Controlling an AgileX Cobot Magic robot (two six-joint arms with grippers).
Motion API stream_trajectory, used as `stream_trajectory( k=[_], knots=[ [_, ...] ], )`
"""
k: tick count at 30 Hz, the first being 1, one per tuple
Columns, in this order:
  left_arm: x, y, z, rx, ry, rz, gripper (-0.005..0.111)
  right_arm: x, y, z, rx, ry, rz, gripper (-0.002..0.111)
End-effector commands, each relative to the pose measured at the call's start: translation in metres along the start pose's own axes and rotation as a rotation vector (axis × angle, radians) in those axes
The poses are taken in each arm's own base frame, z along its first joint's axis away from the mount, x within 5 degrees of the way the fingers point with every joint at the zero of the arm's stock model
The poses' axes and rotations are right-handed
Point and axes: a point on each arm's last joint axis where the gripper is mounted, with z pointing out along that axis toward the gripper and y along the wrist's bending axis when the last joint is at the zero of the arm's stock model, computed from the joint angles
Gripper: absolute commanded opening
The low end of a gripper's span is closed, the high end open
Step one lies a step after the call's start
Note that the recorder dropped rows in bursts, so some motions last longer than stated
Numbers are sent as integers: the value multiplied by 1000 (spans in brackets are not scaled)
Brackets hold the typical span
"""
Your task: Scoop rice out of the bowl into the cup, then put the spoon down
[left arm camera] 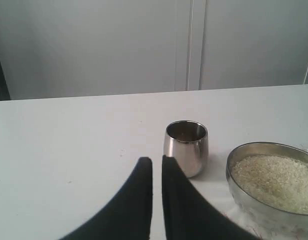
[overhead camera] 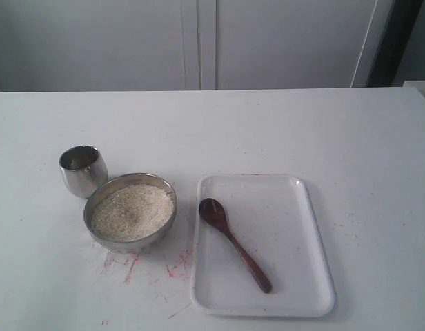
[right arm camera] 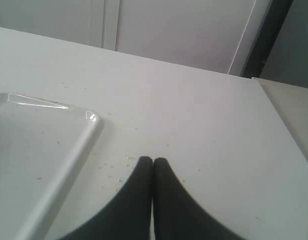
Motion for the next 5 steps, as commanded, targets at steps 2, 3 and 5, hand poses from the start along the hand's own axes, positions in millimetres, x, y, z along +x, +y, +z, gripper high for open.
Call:
stream_trajectory(
  k=[2,3,5],
  knots=[
    [-2,0,0,5,-12,-7,14,1,0,0,9,-1,4,0],
    [-2,0,0,5,-12,-7,14,1,0,0,9,-1,4,0],
    [-2,0,0,5,-12,-7,14,1,0,0,9,-1,4,0]
  ],
)
